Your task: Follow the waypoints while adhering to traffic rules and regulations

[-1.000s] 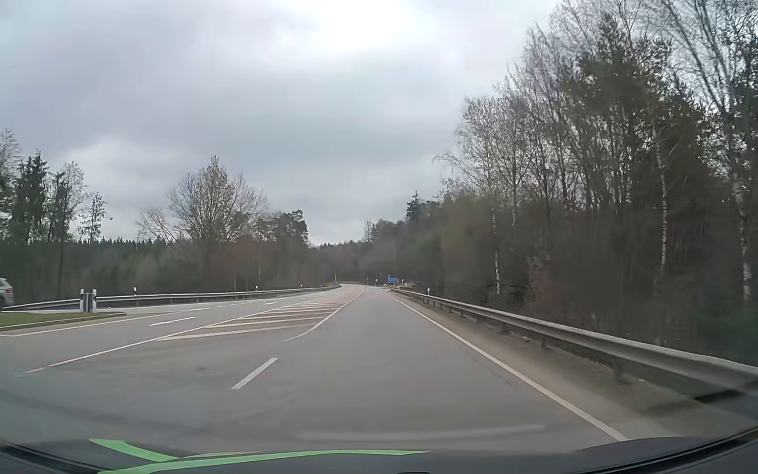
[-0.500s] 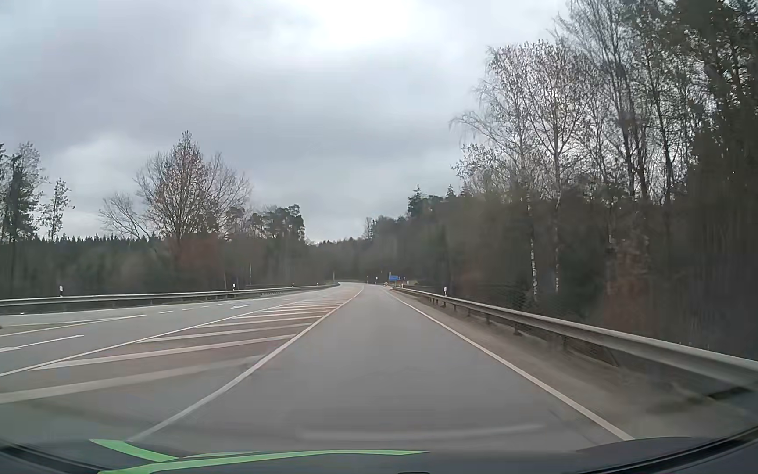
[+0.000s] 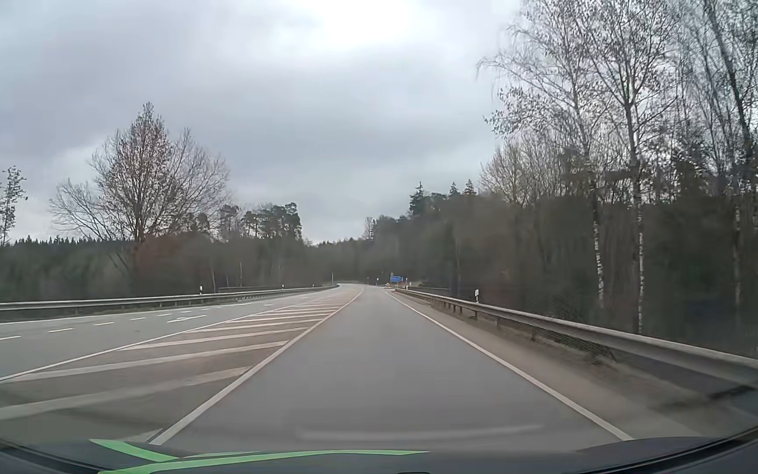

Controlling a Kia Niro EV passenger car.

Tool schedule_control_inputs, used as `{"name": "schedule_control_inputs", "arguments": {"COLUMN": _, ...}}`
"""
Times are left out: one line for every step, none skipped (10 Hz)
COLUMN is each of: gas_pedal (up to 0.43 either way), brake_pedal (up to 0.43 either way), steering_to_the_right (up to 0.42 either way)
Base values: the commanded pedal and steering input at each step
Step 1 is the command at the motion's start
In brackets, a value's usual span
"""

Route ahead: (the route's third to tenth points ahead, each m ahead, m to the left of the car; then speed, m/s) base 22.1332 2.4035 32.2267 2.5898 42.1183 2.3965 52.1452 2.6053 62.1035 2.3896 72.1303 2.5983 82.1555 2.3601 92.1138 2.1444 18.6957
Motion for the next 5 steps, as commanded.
{"name": "schedule_control_inputs", "arguments": {"gas_pedal": 0.22, "brake_pedal": 0.0, "steering_to_the_right": 0.0}}
{"name": "schedule_control_inputs", "arguments": {"gas_pedal": 0.22, "brake_pedal": 0.0, "steering_to_the_right": 0.0}}
{"name": "schedule_control_inputs", "arguments": {"gas_pedal": 0.22, "brake_pedal": 0.0, "steering_to_the_right": 0.0}}
{"name": "schedule_control_inputs", "arguments": {"gas_pedal": 0.22, "brake_pedal": 0.0, "steering_to_the_right": 0.0}}
{"name": "schedule_control_inputs", "arguments": {"gas_pedal": 0.22, "brake_pedal": 0.0, "steering_to_the_right": 0.0}}
